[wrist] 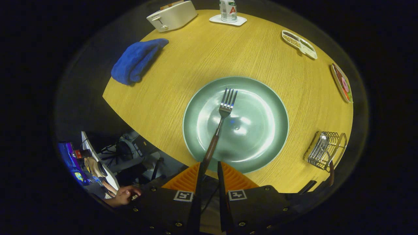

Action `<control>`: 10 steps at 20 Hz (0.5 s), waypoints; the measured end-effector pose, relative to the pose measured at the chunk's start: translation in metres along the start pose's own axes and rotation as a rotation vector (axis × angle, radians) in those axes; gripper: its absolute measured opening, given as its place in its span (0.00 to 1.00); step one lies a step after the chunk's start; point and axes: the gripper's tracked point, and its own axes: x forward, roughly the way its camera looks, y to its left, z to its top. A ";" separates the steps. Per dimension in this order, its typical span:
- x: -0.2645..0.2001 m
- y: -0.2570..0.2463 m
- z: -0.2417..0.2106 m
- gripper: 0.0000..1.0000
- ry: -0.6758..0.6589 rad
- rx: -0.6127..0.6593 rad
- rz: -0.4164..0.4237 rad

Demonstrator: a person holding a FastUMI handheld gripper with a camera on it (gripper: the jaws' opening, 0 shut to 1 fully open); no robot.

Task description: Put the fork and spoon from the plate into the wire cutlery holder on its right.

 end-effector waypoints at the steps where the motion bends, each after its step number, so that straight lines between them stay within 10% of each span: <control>1: 0.006 0.002 0.001 0.24 0.005 0.013 0.004; 10: 0.038 -0.025 -0.003 0.24 0.054 0.021 -0.043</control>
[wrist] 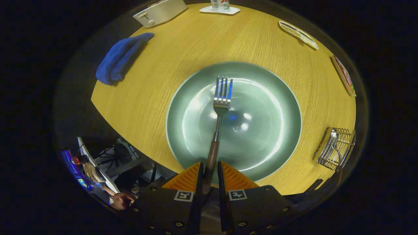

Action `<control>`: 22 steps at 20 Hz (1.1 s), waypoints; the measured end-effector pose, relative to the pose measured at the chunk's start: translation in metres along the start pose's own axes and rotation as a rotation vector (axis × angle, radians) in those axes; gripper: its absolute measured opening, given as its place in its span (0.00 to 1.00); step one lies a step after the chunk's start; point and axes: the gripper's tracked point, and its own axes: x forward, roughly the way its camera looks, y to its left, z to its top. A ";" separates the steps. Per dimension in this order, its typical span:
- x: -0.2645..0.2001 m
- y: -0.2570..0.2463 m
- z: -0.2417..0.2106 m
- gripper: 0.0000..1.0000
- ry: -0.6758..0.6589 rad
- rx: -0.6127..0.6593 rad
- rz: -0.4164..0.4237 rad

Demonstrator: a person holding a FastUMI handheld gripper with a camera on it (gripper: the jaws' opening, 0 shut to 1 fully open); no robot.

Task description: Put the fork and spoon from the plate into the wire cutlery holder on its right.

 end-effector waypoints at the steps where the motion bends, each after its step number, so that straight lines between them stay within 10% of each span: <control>1: 0.002 -0.005 -0.003 0.25 0.013 -0.005 -0.007; 22: -0.077 -0.085 -0.027 0.05 0.080 -0.230 -0.049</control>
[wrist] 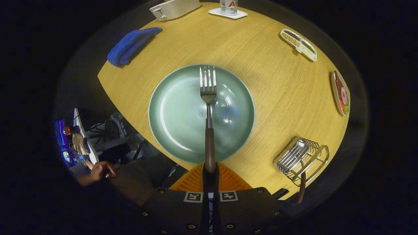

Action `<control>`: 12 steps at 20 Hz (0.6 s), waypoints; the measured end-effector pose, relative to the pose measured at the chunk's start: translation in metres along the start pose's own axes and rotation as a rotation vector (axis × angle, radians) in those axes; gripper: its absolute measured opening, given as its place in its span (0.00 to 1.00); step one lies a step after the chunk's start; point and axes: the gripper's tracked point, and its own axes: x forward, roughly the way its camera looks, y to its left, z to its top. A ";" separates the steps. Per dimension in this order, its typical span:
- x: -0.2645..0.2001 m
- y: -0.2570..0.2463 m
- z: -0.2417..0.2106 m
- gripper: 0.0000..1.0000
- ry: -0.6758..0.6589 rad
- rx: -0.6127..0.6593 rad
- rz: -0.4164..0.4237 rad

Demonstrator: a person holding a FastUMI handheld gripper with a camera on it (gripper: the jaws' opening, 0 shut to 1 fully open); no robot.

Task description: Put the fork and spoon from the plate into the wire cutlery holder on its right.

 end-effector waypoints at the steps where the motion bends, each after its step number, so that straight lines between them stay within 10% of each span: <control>1: -0.009 -0.009 -0.011 0.05 0.021 -0.013 -0.002; 12: -0.106 -0.117 -0.123 0.04 0.153 0.043 -0.067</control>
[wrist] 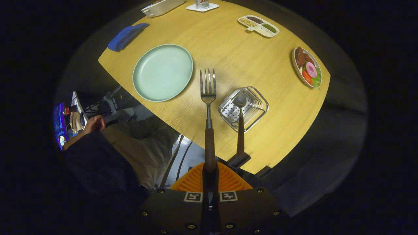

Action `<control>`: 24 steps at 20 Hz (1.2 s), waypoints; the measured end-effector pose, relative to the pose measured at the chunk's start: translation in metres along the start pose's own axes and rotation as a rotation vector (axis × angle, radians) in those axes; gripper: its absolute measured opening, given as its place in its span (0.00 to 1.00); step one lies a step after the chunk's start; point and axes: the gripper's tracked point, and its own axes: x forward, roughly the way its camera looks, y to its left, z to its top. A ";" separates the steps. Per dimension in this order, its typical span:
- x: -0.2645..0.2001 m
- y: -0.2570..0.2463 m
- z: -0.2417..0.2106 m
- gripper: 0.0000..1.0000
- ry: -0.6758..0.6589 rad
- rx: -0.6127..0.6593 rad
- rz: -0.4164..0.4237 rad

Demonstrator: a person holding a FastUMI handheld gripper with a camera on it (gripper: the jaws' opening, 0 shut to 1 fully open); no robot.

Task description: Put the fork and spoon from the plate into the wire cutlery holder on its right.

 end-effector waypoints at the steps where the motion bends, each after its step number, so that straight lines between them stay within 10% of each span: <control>1: -0.002 -0.007 -0.008 0.04 0.009 0.013 -0.004; 24: 0.039 -0.072 -0.010 0.05 0.292 -0.014 0.007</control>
